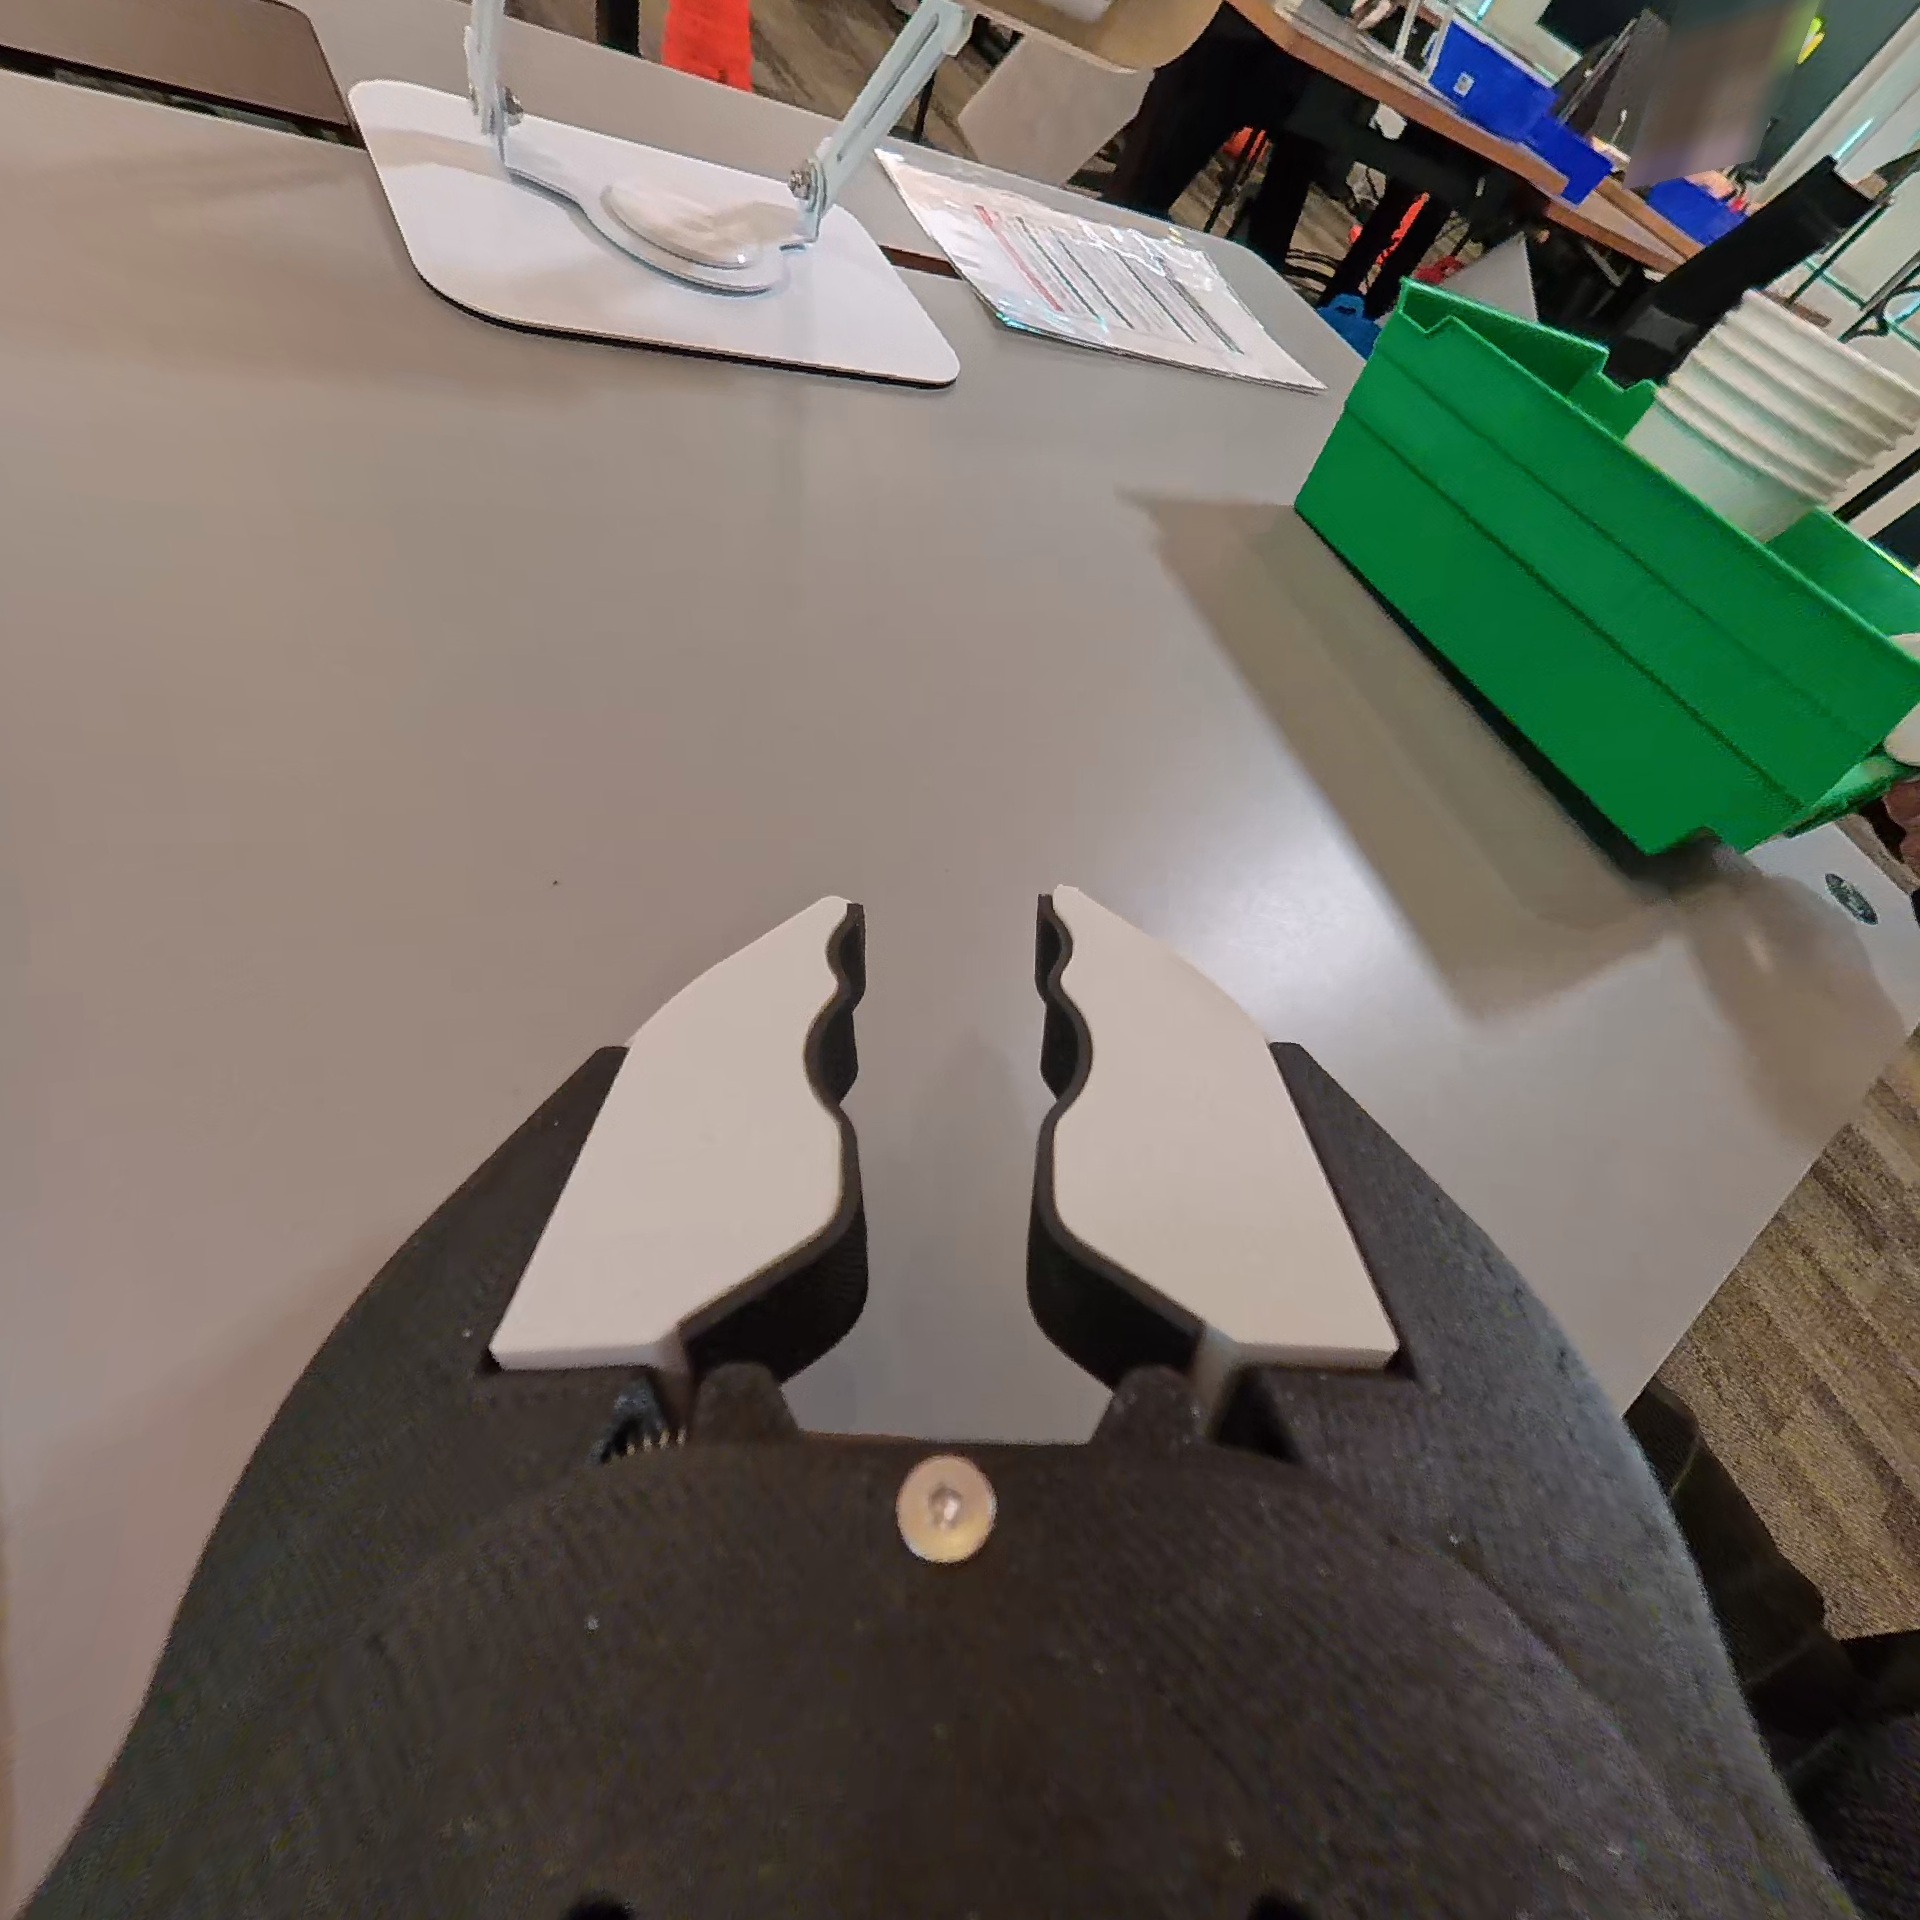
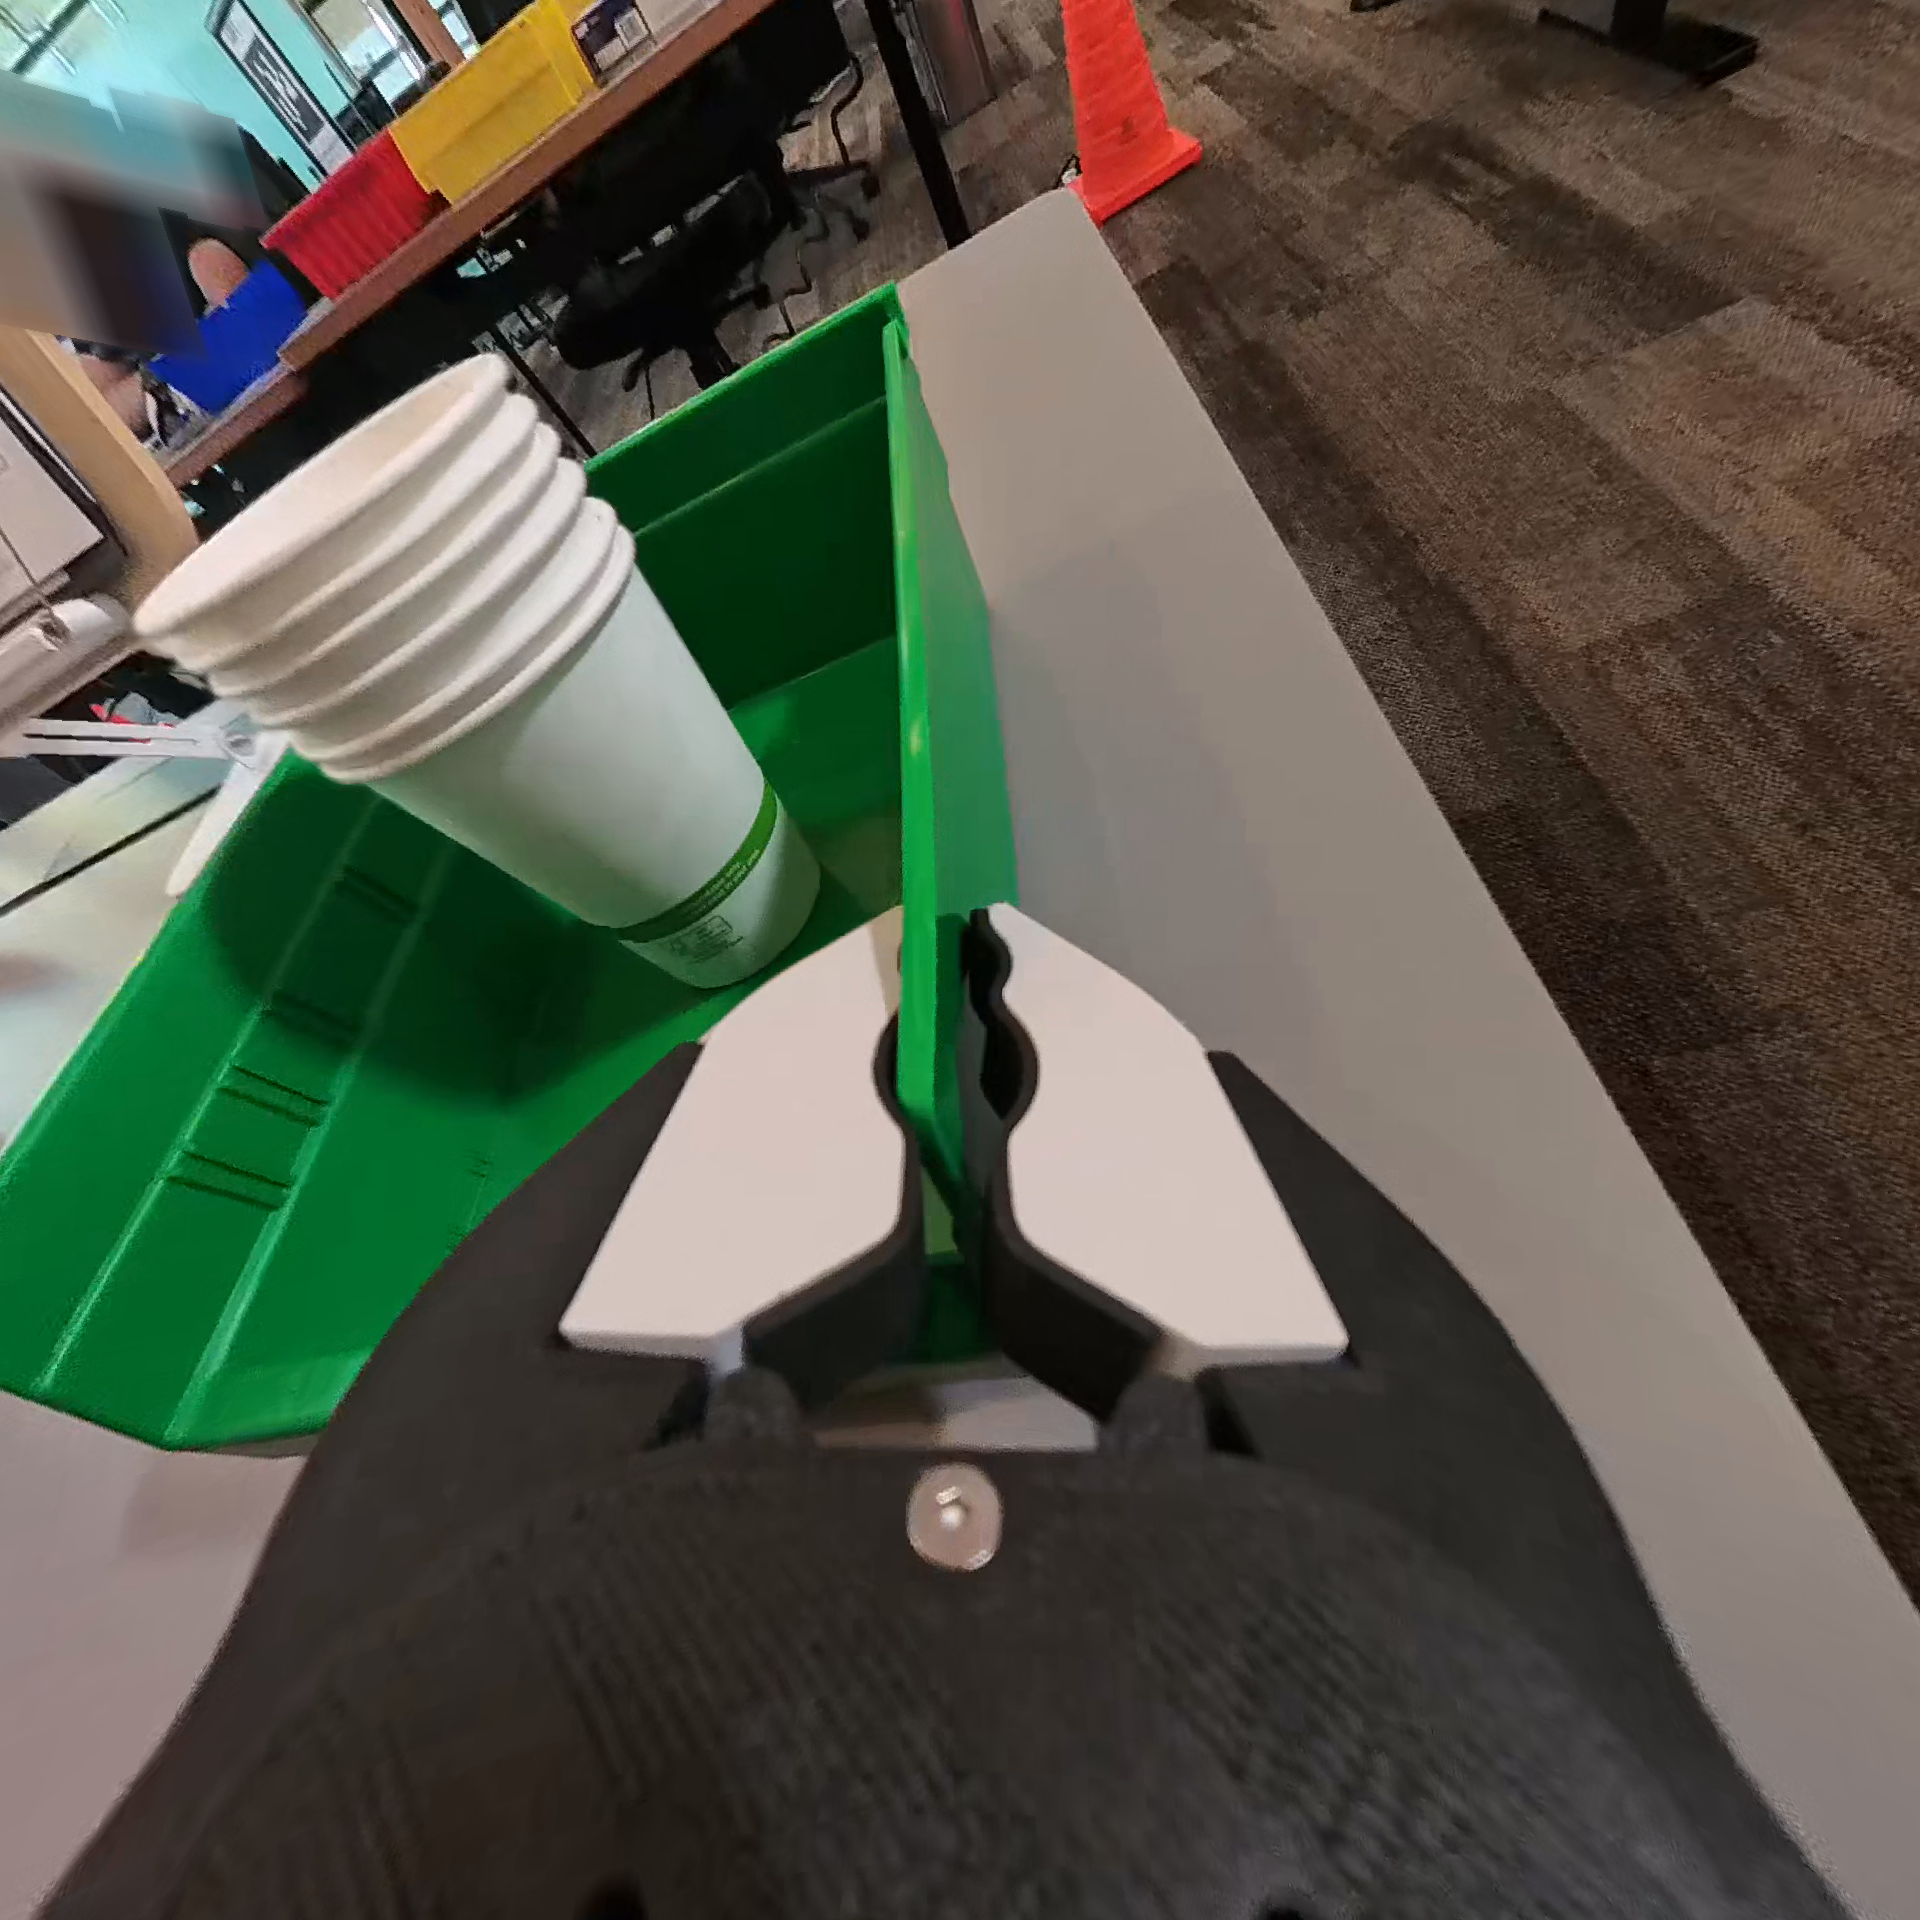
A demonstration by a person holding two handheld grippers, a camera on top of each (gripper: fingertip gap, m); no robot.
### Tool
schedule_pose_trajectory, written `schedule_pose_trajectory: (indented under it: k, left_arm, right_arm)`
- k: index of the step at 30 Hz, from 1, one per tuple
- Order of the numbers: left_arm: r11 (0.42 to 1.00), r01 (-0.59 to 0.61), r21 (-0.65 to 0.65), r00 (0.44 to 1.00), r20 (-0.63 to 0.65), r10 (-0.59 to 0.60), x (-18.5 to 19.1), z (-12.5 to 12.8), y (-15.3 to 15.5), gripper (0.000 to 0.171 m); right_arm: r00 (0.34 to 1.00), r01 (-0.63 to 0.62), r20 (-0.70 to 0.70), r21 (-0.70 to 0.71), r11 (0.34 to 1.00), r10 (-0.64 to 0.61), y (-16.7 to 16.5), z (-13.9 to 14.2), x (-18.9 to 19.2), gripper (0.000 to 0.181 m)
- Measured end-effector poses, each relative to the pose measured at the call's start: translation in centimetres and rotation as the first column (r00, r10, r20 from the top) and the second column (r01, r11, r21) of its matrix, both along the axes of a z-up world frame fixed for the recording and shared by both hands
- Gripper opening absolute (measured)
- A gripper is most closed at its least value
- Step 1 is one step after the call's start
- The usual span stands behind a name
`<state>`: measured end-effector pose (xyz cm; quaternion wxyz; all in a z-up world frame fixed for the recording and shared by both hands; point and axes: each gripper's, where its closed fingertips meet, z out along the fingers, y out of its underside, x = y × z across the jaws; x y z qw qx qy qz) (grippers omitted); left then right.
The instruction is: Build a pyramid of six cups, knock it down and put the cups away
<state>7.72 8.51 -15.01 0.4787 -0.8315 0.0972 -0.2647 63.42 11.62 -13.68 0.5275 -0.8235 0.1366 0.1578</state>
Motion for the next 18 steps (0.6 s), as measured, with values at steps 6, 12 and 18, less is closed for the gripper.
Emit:
schedule_pose_trajectory:
  k: [6,12,18]
  left_arm:
    - [1.000,-0.011,0.016,1.000,0.002,0.011,-0.2,0.4,0.0,0.031]
    - [0.995,-0.036,0.090,0.999,0.003,0.036,-0.5,1.7,-0.1,0.033]
    - [0.985,-0.122,0.120,0.987,-0.092,0.133,-2.1,1.8,0.0,0.053]
  right_arm:
    - [0.999,-0.012,-0.051,0.028,1.000,0.014,0.3,0.3,-0.9,0.006]
    - [0.995,-0.017,-0.096,0.073,0.997,0.024,0.4,1.8,-2.0,0.006]
    - [0.999,-0.033,-0.027,0.014,0.999,0.034,0.3,1.2,-2.9,0.006]
